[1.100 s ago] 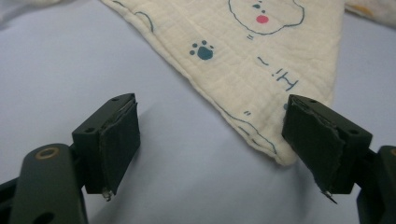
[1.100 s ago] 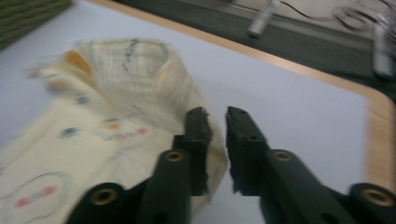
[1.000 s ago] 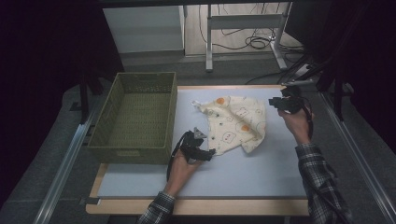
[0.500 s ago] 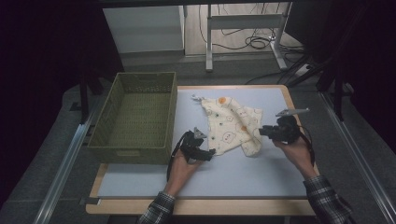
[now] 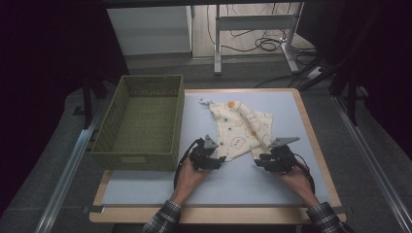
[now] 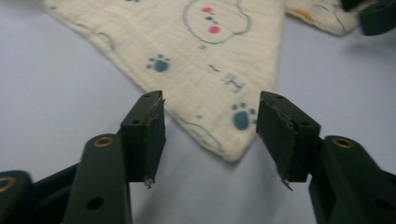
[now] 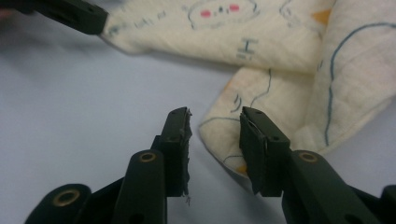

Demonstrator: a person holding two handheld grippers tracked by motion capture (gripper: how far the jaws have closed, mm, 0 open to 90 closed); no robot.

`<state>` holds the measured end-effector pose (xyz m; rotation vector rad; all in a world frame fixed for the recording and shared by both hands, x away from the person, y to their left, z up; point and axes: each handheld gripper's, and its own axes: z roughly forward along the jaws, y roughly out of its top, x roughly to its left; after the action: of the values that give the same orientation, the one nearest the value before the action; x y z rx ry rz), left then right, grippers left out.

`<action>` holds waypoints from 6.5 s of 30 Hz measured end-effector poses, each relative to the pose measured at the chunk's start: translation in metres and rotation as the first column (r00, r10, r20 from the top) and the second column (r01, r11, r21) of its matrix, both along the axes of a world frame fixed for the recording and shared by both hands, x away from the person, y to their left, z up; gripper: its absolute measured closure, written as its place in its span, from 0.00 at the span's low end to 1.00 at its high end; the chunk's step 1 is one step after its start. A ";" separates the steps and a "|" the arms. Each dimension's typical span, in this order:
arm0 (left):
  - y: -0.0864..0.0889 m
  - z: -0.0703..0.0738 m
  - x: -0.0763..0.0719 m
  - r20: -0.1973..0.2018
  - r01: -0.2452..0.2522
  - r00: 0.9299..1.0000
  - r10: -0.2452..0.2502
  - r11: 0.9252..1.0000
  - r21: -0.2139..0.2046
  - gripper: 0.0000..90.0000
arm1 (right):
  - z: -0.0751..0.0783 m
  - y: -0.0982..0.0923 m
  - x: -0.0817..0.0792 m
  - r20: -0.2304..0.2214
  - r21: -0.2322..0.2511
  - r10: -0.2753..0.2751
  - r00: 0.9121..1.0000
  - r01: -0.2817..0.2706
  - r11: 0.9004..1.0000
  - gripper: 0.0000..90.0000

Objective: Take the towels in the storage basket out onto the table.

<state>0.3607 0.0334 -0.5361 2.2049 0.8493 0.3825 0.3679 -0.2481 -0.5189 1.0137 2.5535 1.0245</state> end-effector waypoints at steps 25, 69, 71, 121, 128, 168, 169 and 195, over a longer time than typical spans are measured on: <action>0.029 0.027 -0.035 0.017 -0.020 1.000 0.021 0.997 -0.077 0.95 | 0.038 -0.096 -0.048 0.092 0.019 -0.106 0.990 0.105 0.994 0.98; 0.021 0.027 0.005 -0.014 -0.124 0.992 0.123 0.991 -0.058 0.53 | 0.016 -0.086 -0.014 0.039 0.089 -0.173 0.984 0.169 0.982 0.59; 0.019 0.027 0.016 -0.012 -0.132 0.991 0.132 0.990 -0.054 0.53 | 0.015 -0.087 -0.006 0.042 0.093 -0.176 0.984 0.172 0.981 0.59; 0.020 0.001 0.130 -0.029 -0.270 0.963 0.270 0.962 -0.033 0.97 | 0.005 -0.063 0.121 0.072 -0.024 -0.265 0.962 0.267 0.963 0.98; 0.023 0.027 0.144 0.054 -0.314 0.947 0.318 0.947 -0.070 0.98 | 0.022 -0.065 0.133 0.105 0.027 -0.291 0.951 0.290 0.957 0.98; 0.023 0.047 0.010 0.116 -0.142 0.980 0.161 0.977 -0.157 0.96 | 0.045 -0.105 -0.005 0.096 0.122 -0.131 0.987 0.119 0.985 0.98; 0.023 0.045 0.006 0.109 -0.137 0.982 0.155 0.977 -0.161 0.97 | 0.044 -0.105 -0.007 0.091 0.122 -0.128 0.988 0.117 0.986 0.98; 0.053 0.014 -0.070 0.051 -0.084 0.994 0.099 0.967 -0.241 0.96 | 0.016 -0.096 -0.072 0.055 0.161 -0.047 0.997 0.037 0.986 0.97</action>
<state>0.2907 0.0869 -0.5219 1.9278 0.9157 0.3719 0.2957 -0.3441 -0.5025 1.0550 2.4241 1.2452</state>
